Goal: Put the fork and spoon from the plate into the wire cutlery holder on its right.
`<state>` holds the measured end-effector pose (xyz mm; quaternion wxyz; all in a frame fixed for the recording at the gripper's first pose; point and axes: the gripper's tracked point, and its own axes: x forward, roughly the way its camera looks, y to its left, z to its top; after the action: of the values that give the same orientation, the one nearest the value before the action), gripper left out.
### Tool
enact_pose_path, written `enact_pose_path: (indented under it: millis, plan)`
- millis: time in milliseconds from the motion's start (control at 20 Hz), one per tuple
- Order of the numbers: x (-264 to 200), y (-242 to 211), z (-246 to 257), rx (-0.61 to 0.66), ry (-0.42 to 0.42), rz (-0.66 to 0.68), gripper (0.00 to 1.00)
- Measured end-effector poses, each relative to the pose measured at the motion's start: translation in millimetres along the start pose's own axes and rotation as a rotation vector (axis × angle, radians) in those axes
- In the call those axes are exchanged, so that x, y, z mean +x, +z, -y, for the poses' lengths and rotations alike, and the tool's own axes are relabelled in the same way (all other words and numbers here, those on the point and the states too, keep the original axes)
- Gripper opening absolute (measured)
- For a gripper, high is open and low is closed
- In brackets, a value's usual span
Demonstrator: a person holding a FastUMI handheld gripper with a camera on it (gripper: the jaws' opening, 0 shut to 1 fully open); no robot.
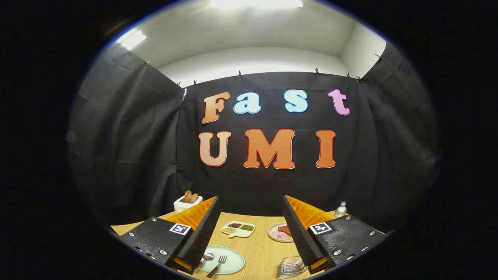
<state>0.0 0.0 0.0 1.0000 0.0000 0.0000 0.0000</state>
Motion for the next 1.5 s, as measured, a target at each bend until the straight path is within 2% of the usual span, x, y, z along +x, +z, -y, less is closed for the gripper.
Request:
enact_pose_path:
  millis: [550,800,1200,1500]
  plan:
    - [2.7,5.4,-6.1,-0.012,0.014,-0.027,0.94]
    - [7.7,-16.2,-18.0,-0.008,0.037,-0.104,0.94]
    - [10.4,-103.4,-59.5,0.023,0.145,-0.449,0.94]
    - [-14.4,-187.5,-91.4,0.093,0.244,-0.836,0.83]
